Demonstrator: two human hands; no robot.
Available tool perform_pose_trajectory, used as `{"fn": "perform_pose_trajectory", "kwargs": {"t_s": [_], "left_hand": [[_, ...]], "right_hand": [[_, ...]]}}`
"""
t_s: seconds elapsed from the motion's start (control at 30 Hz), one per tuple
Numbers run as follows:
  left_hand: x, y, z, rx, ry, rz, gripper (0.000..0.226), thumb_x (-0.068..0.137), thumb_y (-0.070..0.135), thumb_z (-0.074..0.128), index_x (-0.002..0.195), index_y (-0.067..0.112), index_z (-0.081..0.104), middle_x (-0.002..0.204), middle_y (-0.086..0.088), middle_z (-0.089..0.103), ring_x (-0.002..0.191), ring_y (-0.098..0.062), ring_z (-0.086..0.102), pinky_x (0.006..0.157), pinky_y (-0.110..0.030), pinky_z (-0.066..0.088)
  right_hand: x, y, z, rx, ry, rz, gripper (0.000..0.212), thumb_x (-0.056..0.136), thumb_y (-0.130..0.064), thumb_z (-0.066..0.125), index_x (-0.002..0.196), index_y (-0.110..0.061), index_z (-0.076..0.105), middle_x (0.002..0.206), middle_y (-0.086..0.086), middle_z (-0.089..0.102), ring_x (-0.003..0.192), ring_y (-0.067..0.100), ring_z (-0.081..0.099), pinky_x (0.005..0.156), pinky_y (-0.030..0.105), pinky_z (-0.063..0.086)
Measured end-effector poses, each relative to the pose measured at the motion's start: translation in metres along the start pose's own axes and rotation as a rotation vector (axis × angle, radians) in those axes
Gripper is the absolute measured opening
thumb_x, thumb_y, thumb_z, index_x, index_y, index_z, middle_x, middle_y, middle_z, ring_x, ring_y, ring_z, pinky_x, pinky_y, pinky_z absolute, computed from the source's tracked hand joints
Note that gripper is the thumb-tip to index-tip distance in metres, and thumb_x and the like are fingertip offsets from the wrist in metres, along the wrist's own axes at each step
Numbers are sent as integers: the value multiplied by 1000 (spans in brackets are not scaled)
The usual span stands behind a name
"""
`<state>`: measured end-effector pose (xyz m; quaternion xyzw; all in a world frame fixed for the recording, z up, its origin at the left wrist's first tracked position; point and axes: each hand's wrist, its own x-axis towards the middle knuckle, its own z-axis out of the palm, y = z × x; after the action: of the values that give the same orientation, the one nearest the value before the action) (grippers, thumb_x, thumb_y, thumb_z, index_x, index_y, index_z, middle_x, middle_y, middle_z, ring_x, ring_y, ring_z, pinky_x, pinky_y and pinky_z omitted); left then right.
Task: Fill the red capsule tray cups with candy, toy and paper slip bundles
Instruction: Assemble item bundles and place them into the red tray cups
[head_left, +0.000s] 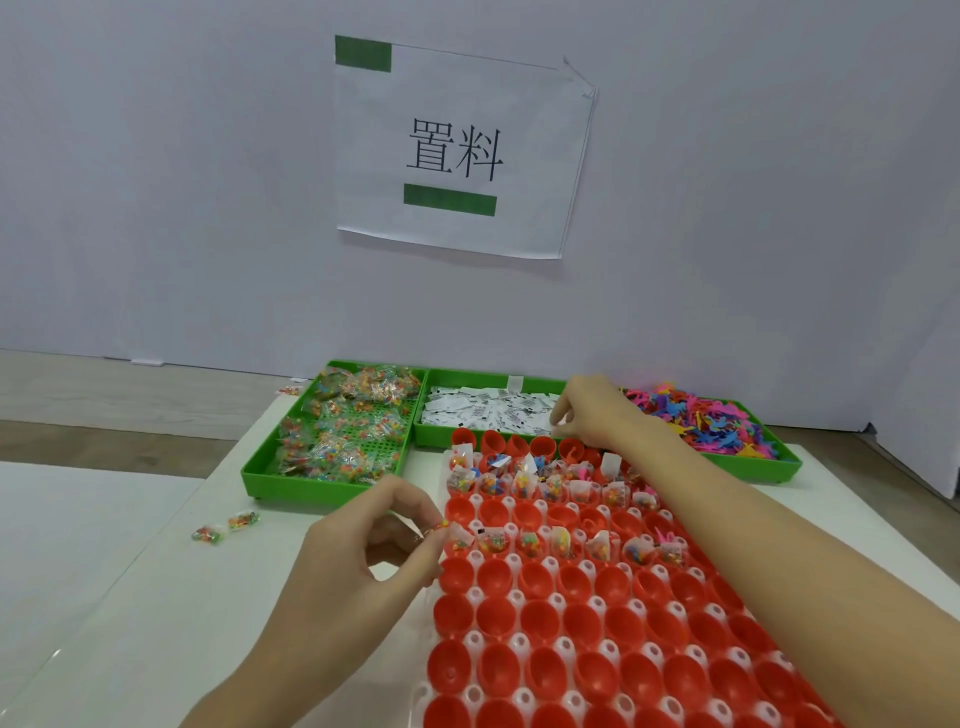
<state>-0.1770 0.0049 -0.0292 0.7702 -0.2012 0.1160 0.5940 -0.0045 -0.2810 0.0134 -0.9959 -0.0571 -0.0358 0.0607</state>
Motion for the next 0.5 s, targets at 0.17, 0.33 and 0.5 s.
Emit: {"fn": "perform_pose_trajectory", "kwargs": {"t_s": [0.17, 0.33, 0.5], "left_hand": [[0, 0, 1, 10, -11, -19, 15, 89, 14, 75, 90, 27, 67, 70, -1, 71, 66, -21, 72, 68, -24, 58], [0, 2, 0, -5, -10, -43, 12, 85, 23, 79, 91, 26, 70, 78, -2, 74, 71, -22, 73, 70, -28, 59], [2, 9, -3, -181, 5, -142, 18, 72, 22, 88, 85, 16, 76, 82, -11, 77, 75, -27, 76, 71, -28, 61]], "right_hand": [[0, 5, 3, 16, 49, -42, 9, 88, -7, 75, 94, -8, 81, 100, 8, 78, 89, 20, 72, 84, 35, 59], [-5, 4, -6, 93, 182, -34, 14, 95, -18, 69, 95, -6, 77, 93, 7, 76, 84, 22, 68, 76, 33, 55], [-59, -10, -39, 414, 303, -34, 16, 88, -33, 77, 84, -18, 72, 77, -7, 73, 76, 8, 69, 71, 25, 56]]}}
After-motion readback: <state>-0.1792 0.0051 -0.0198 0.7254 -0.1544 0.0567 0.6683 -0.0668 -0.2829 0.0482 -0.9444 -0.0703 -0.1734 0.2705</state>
